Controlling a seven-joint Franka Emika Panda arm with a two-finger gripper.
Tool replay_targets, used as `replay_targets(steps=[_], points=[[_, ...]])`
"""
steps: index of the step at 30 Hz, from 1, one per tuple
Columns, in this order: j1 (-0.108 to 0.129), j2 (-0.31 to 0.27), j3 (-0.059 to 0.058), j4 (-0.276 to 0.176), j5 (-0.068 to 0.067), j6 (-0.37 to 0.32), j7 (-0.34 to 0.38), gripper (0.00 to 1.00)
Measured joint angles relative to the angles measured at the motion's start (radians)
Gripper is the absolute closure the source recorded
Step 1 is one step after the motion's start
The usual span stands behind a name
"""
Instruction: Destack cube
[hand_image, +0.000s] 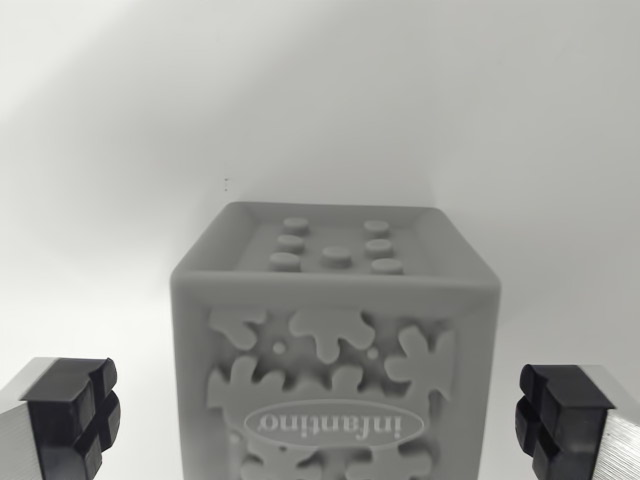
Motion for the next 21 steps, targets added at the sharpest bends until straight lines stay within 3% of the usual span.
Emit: replay_targets(steps=[21], points=[[0.004,-0.156,-0.006,-0.028,-0.002,-0.125,0.002,0.0]])
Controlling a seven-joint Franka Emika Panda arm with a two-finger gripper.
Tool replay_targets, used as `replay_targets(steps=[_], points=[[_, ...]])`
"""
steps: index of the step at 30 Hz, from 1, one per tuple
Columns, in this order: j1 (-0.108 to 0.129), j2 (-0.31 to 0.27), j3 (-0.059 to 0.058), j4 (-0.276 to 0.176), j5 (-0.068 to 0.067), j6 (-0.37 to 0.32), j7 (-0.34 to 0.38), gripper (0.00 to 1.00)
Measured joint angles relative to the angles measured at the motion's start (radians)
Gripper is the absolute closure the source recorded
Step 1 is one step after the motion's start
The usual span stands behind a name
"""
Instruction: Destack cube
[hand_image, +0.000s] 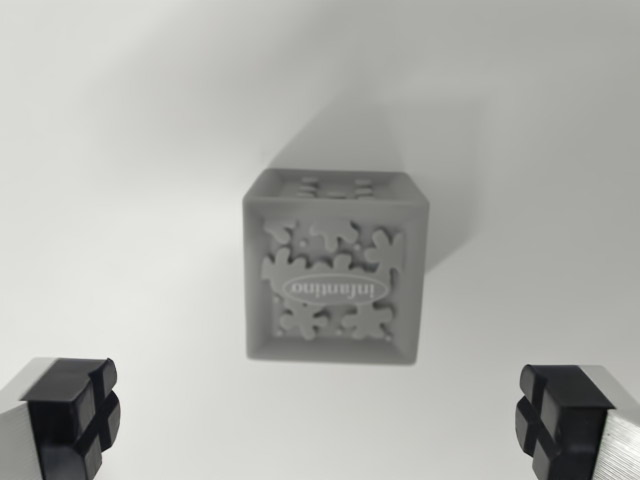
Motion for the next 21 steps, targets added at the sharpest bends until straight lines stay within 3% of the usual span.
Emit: replay_targets(steps=[21], points=[[0.001,-0.177,-0.002,0.012,-0.011,-0.189,0.006,0.0]])
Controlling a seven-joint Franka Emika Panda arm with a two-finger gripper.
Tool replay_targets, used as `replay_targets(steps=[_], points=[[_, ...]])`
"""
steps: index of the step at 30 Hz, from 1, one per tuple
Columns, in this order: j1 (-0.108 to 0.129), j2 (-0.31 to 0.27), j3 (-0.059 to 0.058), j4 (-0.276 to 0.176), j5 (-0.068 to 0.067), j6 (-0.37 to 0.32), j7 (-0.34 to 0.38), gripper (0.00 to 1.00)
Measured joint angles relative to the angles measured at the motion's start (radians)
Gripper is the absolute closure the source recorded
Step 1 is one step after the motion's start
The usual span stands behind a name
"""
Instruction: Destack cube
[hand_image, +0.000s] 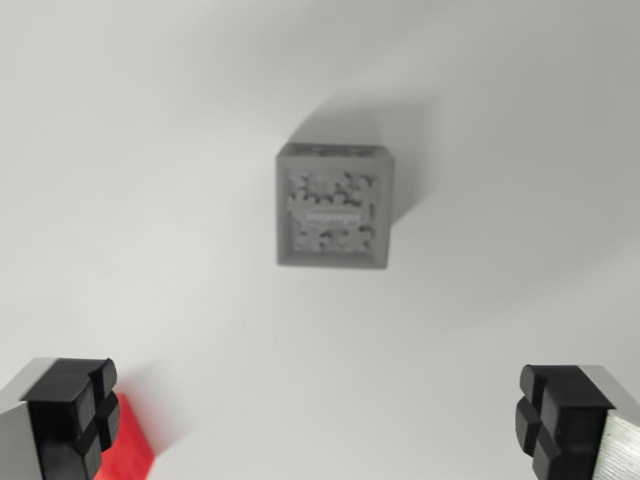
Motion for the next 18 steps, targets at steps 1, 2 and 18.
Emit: replay_targets(steps=[1,2,18], points=[[0.0,-0.004,0.0,0.001,0.0,-0.005,0.0,0.0],[0.0,-0.01,0.0,0.003,-0.001,-0.015,0.0,0.0],[0.0,-0.102,0.0,0.055,-0.005,-0.157,0.003,0.0]])
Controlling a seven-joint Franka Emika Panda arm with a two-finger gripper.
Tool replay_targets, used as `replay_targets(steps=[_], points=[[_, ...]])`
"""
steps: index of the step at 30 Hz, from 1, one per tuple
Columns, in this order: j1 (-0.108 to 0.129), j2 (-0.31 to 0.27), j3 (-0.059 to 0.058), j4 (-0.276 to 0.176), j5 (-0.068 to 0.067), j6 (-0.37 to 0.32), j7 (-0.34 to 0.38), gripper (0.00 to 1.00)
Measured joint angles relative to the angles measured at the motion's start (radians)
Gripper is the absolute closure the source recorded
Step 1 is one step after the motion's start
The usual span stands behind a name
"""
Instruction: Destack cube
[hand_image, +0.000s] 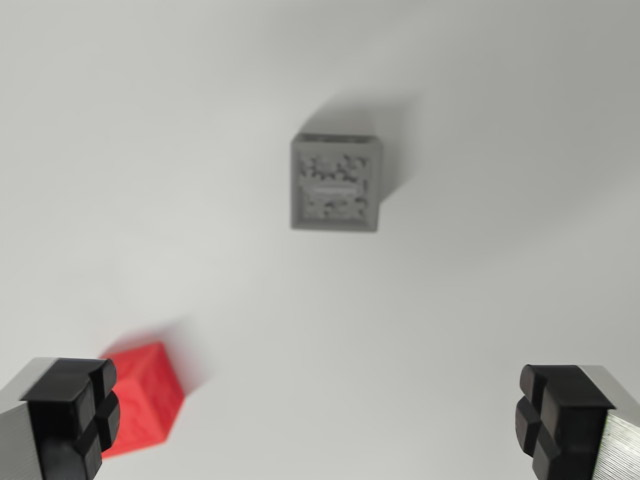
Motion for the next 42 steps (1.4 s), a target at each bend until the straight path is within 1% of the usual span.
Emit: replay_targets(steps=[13,20,26,42], points=[[0.0,-0.04,0.0,0.045,-0.001,-0.086,0.001,0.0],[0.0,-0.052,0.0,0.059,-0.002,-0.112,0.002,0.0],[0.0,-0.055,0.0,0.067,-0.002,-0.123,0.002,0.0],[0.0,-0.055,0.0,0.067,-0.002,-0.123,0.002,0.0]])
